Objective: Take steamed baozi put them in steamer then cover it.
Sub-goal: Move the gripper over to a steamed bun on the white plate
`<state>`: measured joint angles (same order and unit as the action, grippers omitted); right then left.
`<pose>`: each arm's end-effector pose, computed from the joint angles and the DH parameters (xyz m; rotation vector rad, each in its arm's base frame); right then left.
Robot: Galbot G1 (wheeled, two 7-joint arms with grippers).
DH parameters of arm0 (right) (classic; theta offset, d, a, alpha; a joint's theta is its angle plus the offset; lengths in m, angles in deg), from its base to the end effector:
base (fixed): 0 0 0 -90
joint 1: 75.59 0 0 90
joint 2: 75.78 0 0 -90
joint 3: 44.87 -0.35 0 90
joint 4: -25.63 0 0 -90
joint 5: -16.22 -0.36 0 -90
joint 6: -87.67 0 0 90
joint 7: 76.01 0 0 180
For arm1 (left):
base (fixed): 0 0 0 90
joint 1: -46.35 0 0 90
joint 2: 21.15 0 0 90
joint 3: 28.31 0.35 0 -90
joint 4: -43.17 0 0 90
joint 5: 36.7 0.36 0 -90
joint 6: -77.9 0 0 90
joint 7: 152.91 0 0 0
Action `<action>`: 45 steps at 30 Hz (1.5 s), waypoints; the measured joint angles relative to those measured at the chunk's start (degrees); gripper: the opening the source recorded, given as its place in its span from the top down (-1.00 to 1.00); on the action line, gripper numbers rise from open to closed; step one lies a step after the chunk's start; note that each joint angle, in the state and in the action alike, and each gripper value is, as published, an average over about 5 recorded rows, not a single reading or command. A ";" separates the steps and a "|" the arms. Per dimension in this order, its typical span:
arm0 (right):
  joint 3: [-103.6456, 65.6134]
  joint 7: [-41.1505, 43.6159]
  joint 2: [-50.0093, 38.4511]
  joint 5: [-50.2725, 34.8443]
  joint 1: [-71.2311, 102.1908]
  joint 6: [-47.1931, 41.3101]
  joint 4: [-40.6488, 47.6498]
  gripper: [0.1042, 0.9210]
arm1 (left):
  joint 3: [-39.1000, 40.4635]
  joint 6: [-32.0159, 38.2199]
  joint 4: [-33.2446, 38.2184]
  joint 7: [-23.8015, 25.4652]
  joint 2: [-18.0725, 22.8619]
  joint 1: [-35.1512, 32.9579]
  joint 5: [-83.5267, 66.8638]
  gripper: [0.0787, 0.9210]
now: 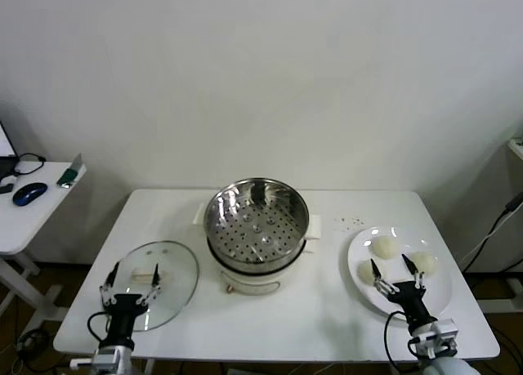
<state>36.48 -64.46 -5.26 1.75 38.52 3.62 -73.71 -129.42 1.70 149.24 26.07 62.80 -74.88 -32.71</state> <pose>0.2155 -0.1476 -0.3781 0.2014 -3.0021 0.1637 0.1648 0.0927 -0.3829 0.1777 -3.0943 -0.3998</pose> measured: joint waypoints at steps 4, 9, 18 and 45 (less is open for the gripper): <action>0.23 2.17 -2.44 1.42 -1.30 -1.82 0.45 -0.76 | -0.04 -0.10 -0.10 -0.21 -0.11 -0.05 0.31 -0.77; 1.50 8.27 -9.80 4.12 -4.92 -6.07 2.21 -0.76 | 0.35 -0.52 0.35 -0.18 -0.42 -0.37 0.80 -0.77; 7.76 26.16 -27.08 12.36 -16.63 -8.68 9.72 -0.76 | 0.67 -1.16 0.64 -0.18 -0.40 -0.30 2.03 -0.77; 68.27 55.95 -28.76 31.77 -78.33 -2.00 43.53 -0.76 | -0.08 -2.66 -2.79 0.27 -2.62 1.34 2.11 -0.77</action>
<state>104.75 -8.51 -34.02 33.52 -39.82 1.62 -30.18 -129.50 -0.96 146.46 26.34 60.18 -73.54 -30.60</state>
